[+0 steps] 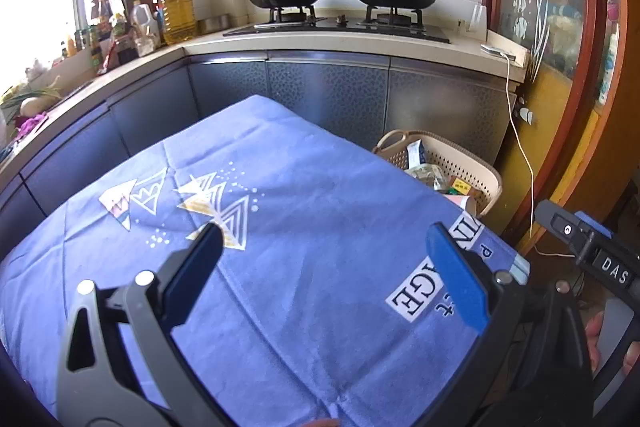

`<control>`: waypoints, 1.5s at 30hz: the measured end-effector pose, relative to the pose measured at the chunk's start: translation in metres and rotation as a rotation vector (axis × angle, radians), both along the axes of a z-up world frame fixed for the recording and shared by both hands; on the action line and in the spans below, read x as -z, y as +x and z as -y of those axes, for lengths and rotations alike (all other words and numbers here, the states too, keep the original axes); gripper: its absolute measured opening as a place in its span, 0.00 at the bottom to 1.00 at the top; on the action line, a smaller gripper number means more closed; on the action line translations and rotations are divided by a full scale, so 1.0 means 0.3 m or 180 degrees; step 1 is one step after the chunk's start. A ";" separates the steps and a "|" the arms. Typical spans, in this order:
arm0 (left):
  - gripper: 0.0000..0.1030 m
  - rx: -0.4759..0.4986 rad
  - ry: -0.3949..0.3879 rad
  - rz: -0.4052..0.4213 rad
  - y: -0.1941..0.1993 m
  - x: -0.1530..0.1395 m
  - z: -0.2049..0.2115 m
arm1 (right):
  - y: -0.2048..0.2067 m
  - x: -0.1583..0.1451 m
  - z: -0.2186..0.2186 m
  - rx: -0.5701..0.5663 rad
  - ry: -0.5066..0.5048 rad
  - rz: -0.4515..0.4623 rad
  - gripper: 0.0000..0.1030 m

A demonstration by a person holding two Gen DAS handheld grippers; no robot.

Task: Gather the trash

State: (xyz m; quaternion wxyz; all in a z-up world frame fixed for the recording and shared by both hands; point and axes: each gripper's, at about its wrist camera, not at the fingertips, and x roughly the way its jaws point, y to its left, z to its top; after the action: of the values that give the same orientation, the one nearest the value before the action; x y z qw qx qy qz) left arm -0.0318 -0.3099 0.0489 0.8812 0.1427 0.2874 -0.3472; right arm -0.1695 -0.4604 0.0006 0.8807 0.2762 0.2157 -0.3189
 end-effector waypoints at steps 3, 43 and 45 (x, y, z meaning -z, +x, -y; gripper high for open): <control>0.94 -0.0029 0.0011 0.0006 0.001 -0.002 -0.001 | 0.004 -0.004 -0.003 -0.0012 -0.0003 0.0001 0.87; 0.94 -0.0017 0.0153 0.0067 -0.028 -0.001 0.020 | -0.001 -0.003 -0.009 -0.0005 0.0035 0.0019 0.87; 0.94 -0.0004 0.0169 0.0067 -0.031 0.002 0.023 | -0.002 0.001 -0.008 -0.0003 0.0042 0.0016 0.87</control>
State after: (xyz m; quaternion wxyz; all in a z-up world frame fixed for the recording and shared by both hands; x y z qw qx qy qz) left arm -0.0410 -0.3167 0.0482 0.8803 0.1695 0.2873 -0.3373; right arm -0.1702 -0.4581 0.0003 0.8795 0.2826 0.2157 -0.3163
